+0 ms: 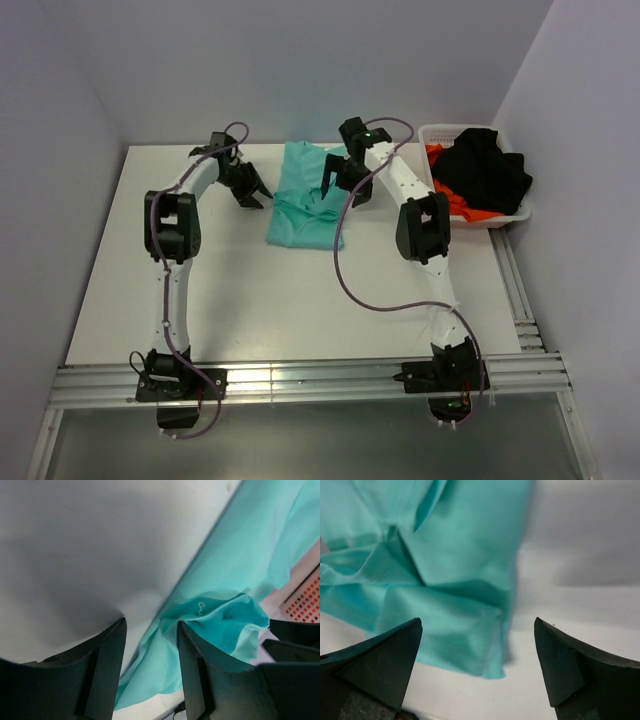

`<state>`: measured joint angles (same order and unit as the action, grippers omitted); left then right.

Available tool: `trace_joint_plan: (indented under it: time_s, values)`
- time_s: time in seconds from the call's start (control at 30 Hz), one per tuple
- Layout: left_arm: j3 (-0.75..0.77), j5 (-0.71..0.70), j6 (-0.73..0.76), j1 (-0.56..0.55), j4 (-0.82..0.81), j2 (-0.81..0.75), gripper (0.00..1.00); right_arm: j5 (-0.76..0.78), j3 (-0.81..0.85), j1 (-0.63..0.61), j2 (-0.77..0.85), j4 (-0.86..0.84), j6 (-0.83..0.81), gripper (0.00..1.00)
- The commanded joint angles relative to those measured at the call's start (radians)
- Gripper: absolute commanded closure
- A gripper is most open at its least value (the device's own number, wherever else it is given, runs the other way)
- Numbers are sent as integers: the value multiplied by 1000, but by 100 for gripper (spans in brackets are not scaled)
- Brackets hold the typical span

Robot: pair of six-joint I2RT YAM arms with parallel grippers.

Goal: Fold and stack the t-shirts
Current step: Fold the folded rectangular tshirt in 1/3 of the way

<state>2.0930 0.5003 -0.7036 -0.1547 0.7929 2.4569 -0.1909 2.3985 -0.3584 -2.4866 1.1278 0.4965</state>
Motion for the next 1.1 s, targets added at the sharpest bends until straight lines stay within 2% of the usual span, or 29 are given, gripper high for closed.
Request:
trace_joint_plan:
  time_s: [0.0,0.13,0.27,0.37,0.4,0.47,0.5,0.53,0.87,1.07]
  values:
    - [75,-2,-1,32,-8,-76,49,37,-84,48,119,-77,45,0]
    - [20,-65,26,53,-10,-191,51,61,-222,58,253,-125,30,0]
    - [-206,-66,16,53,-182,-367,49,35,-334,49,357,-170,40,0]
    - [-251,-31,4,52,-212,-403,49,21,-355,18,410,-187,43,3]
    - [-251,-31,12,52,-190,-398,50,-11,-348,-5,417,-197,43,10]
    - [-273,-52,26,49,-150,-395,53,-59,-335,-30,427,-221,43,58]
    - [-292,-60,33,47,-150,-400,54,-85,-308,-40,419,-217,48,94]
    - [-313,-65,33,47,-161,-415,54,-100,-293,-65,396,-208,56,100]
    - [-474,-108,64,47,-159,-498,61,-193,-251,-197,221,-211,89,100]
    - [-502,-126,85,47,-139,-527,63,-182,-174,-194,135,-192,97,100]
